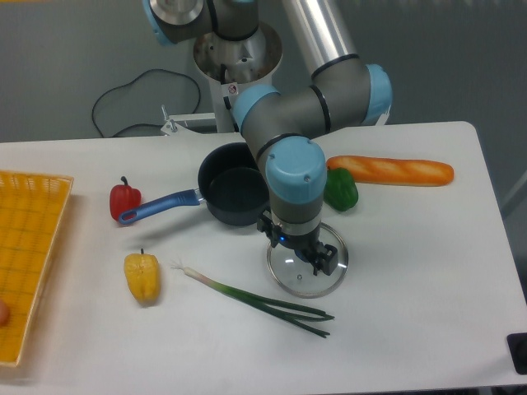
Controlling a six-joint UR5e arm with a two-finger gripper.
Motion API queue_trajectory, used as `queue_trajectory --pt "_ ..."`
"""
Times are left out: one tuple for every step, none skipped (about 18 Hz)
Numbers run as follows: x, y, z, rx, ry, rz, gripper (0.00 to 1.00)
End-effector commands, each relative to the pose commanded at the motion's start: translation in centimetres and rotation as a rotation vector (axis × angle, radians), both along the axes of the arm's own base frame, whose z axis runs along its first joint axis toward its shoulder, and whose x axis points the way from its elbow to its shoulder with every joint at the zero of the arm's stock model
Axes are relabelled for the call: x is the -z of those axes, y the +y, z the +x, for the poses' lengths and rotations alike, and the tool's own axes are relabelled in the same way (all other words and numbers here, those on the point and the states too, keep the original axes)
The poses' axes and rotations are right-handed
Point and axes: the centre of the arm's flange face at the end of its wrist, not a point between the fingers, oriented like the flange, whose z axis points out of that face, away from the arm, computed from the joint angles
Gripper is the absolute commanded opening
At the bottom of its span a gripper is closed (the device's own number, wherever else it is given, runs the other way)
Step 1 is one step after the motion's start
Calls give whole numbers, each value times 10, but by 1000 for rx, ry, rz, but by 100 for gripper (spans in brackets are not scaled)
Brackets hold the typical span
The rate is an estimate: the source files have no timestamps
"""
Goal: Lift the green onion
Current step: 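Move the gripper from above the glass lid toward the green onion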
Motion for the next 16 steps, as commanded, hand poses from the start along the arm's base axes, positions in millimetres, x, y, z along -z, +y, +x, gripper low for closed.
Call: queue_trajectory --pt "1 0 1 3 3 -4 100" --pt "1 1 2 4 2 -5 100" --pt "1 0 1 1 0 -2 100" --pt "0 0 2 0 -2 0 100" --pt "1 0 2 2 -4 0 100" --pt "5 0 5 3 -9 -6 100" --pt "8 0 6 3 -14 -10 100" --pt "17 -2 11 3 -22 -25 100" --pt "25 -3 18 10 -28 -40 100" --pt "26 -3 21 13 -22 -49 100" --pt "26 -4 20 5 -20 -46 100" --pt "25 -4 19 -10 -19 -40 100" --pt "28 -3 20 -42 -20 -39 100" --pt "32 -2 20 -81 -21 -38 100" --pt "34 3 22 -114 -13 -28 100" --pt "37 8 24 -132 -3 -16 100"
